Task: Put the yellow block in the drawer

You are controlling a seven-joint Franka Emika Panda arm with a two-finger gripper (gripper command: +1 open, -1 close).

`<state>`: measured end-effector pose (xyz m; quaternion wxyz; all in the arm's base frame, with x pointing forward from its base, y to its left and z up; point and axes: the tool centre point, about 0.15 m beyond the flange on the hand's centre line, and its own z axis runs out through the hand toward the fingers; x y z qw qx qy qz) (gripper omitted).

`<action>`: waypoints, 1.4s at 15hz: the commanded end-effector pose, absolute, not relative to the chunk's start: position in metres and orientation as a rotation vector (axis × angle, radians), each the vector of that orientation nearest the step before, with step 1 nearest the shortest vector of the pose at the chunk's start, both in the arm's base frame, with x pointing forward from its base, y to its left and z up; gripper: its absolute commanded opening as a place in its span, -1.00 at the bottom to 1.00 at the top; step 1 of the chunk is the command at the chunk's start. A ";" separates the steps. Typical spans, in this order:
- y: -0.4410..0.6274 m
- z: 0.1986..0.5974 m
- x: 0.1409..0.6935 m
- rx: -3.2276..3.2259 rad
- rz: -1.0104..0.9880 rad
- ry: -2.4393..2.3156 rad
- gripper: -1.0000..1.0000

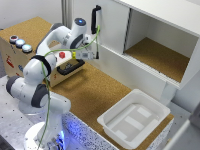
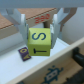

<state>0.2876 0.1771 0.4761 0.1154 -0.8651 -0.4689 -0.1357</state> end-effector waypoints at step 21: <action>0.270 0.301 0.333 -2.244 -0.180 -2.234 -1.00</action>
